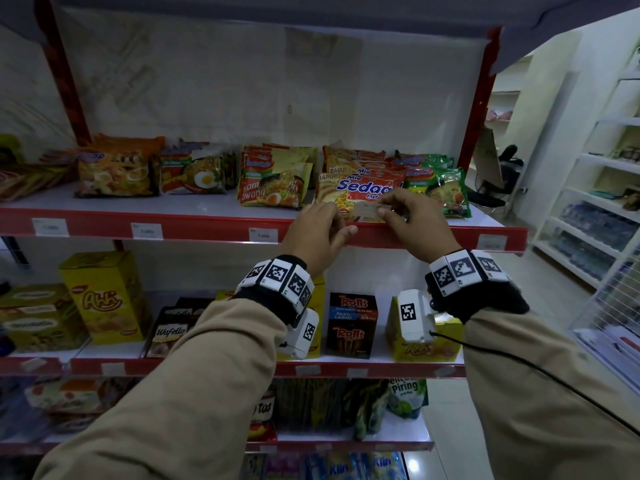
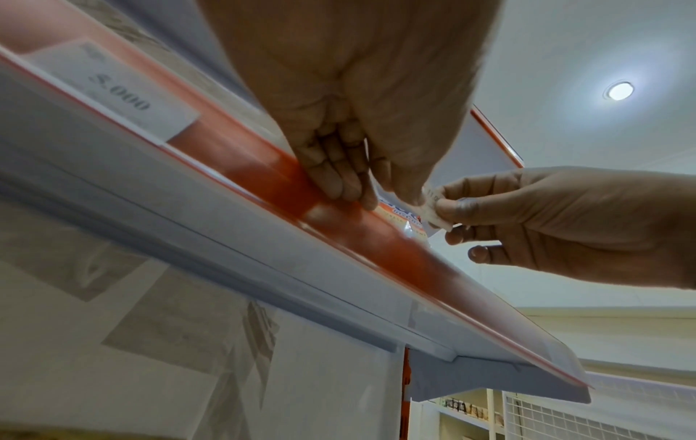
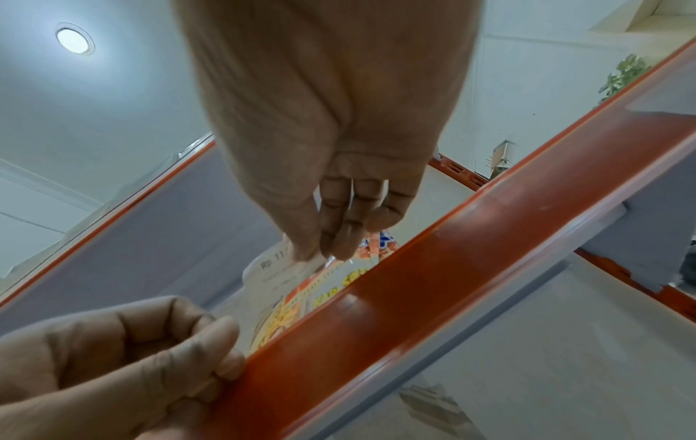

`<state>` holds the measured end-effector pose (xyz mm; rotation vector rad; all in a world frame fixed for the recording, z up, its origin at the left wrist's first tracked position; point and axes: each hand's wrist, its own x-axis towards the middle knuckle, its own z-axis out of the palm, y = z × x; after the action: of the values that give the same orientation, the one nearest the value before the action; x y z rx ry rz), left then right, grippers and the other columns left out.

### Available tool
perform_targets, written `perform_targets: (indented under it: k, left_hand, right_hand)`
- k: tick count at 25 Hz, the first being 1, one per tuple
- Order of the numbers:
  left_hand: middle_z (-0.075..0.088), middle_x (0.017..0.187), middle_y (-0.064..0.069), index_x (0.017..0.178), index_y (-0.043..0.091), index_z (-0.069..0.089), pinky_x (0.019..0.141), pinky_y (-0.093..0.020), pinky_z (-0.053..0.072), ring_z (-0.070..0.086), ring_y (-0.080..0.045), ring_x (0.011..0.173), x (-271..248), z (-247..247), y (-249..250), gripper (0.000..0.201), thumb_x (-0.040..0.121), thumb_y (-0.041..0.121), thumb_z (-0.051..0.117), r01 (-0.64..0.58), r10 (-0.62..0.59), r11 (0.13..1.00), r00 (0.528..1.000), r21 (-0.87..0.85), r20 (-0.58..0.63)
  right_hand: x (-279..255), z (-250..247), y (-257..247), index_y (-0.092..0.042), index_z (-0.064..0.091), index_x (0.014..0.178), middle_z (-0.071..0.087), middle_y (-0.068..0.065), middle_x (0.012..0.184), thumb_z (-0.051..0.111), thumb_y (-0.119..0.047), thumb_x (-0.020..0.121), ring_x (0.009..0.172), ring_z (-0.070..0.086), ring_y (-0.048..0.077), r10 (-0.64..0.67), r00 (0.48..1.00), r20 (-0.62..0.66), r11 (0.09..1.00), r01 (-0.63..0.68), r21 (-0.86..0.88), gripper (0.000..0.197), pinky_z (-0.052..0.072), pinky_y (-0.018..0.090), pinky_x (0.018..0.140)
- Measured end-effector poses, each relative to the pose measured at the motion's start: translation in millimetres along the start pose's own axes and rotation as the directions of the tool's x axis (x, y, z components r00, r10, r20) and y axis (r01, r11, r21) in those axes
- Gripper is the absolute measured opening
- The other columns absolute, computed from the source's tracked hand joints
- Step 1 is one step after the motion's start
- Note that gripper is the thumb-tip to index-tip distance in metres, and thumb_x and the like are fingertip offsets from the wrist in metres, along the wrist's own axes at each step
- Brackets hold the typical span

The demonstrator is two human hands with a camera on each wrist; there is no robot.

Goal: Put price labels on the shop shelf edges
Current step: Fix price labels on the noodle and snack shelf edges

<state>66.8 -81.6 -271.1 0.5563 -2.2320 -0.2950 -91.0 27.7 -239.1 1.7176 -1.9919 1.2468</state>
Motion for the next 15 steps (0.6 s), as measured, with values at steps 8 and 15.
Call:
perform_targets:
  k: [8,15]
  left_hand:
    - [0.06,0.096,-0.002,0.114,0.015,0.057,0.081,-0.034,0.043,0.048,-0.02,0.097,0,1,3,0.029,0.091,0.032,0.06,-0.022,0.022,0.999,1.0,0.032,0.015]
    - [0.054,0.106,-0.009,0.106,0.009,0.062,0.078,-0.031,0.036,0.044,-0.025,0.102,-1,4,4,0.021,0.093,0.024,0.056,-0.044,0.039,0.986,0.999,0.158,0.031]
  right_hand:
    - [-4,11,-1,-0.012,0.069,0.097,0.067,0.001,0.09,0.062,-0.008,0.087,0.082,0.053,0.014,-0.122,0.988,0.098,0.984,0.133,-0.117,0.013,0.045,0.031,0.076]
    - [-5,7,9,-0.012,0.064,0.097,0.057,0.006,0.094,0.07,-0.024,0.082,0.091,0.051,0.024,-0.072,0.974,0.213,0.944,0.136,-0.302,0.019,0.041,0.032,0.077]
